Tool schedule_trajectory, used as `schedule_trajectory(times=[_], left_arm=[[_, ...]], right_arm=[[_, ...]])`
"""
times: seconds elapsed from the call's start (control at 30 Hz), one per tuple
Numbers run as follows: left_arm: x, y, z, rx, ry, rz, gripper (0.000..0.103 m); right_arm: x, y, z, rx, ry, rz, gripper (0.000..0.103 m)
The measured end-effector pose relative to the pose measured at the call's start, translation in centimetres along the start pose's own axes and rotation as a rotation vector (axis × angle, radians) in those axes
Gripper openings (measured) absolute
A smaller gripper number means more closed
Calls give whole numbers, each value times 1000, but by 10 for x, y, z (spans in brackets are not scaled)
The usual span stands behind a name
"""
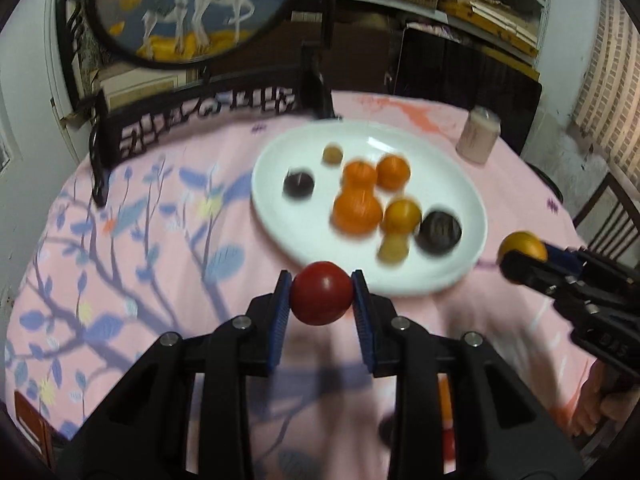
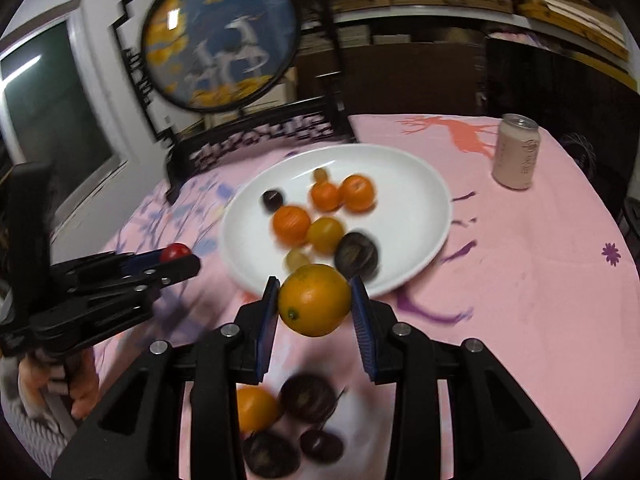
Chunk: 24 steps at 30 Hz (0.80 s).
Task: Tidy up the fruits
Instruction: 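Lower the tomato and orange onto the white plate and open both tools, then return both tools to the fruit pile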
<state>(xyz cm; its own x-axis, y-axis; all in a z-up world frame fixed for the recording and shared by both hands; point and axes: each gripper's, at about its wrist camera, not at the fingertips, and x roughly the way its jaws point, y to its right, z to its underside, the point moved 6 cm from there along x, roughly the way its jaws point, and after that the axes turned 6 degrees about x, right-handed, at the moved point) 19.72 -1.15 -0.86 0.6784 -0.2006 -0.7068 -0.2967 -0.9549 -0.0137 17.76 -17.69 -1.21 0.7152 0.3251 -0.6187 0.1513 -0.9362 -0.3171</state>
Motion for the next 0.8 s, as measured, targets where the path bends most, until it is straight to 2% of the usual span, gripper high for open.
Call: schedule_trajectory(times=[0.17,0.2,0.23,0.27,0.33,0.4,0.47,0.53,0.7,0.8], left_arm=[[25,10,-28,11,19,-39,33],[30,11,-29,9,20,-45,50],[32,10,-28,9,24,-56,74],[31,10,-26,12,39,-67,77],[26,6,-25,37,58,-100,77],[23,2,-24,13,57,-81,77],[19,-3,-20,-22,47,-50,80],[17,-5,-9,-33,29,-45,85],[12,1,25,2,-33,-30,89],[4,8,43,52,-49,-28,90]], right_arm=[[35,7,-16,84,-27,-39,37],[43,8,-13,104,-57,-62,37],[45,8,-11,114,-71,-71,41],[45,8,-10,120,-65,-87,43],[35,8,-12,124,-22,-87,54],[20,9,-14,136,19,-92,60],[8,10,-10,144,27,-105,61],[0,12,-1,148,21,-100,64],[-12,22,30,167,-21,-89,66],[-17,31,47,194,-44,-76,75]])
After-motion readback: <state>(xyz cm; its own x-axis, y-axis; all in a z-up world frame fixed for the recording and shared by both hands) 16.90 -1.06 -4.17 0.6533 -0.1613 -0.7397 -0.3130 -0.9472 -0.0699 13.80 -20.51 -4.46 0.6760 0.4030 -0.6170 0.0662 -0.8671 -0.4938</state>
